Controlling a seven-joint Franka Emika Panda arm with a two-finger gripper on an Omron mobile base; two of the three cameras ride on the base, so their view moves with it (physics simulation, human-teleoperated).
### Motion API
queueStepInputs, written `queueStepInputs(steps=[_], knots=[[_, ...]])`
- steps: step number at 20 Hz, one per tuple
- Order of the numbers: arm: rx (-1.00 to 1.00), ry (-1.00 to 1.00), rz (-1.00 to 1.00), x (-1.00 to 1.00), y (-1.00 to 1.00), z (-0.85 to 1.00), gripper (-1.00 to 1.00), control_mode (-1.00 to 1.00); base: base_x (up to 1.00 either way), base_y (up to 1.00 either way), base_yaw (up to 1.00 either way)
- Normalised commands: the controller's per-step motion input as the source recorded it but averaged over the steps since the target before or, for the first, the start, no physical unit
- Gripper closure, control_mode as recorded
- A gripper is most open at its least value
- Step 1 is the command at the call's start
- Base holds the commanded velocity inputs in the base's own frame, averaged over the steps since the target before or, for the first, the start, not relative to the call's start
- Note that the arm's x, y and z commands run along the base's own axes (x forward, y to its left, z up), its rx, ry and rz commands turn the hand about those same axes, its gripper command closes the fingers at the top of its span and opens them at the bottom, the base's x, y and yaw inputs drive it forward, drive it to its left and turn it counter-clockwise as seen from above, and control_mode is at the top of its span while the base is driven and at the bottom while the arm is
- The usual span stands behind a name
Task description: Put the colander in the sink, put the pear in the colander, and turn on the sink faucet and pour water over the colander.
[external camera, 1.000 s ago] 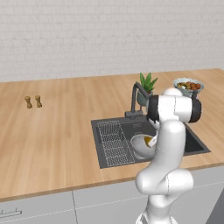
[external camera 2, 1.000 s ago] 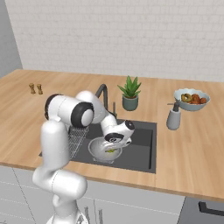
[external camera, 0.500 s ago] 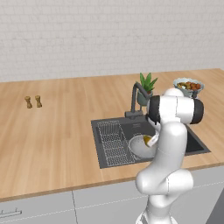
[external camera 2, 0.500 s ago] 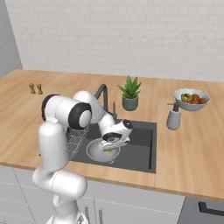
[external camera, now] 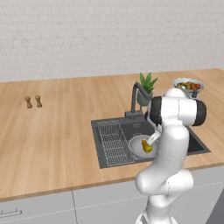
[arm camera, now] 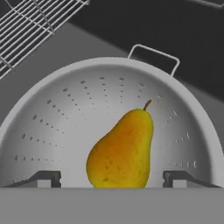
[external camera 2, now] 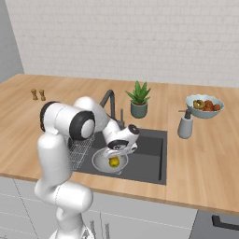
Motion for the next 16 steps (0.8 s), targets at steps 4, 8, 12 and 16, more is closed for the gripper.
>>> queueStepInputs(steps=[4, 8, 12, 16], knots=[[0.00, 0.00, -0.03, -0.09, -0.02, 0.40, -1.00, -1.00, 0.00, 0.00, 0.00], [0.01, -0.04, -0.02, -0.28, -0.09, 0.44, -1.00, -1.00, 0.00, 0.00, 0.00], [0.05, -0.11, -0.03, -0.43, -0.26, 0.44, -1.00, -1.00, 0.00, 0.00, 0.00], [0.05, -0.12, -0.02, -0.37, -0.26, 0.53, -1.00, -1.00, 0.00, 0.00, 0.00]])
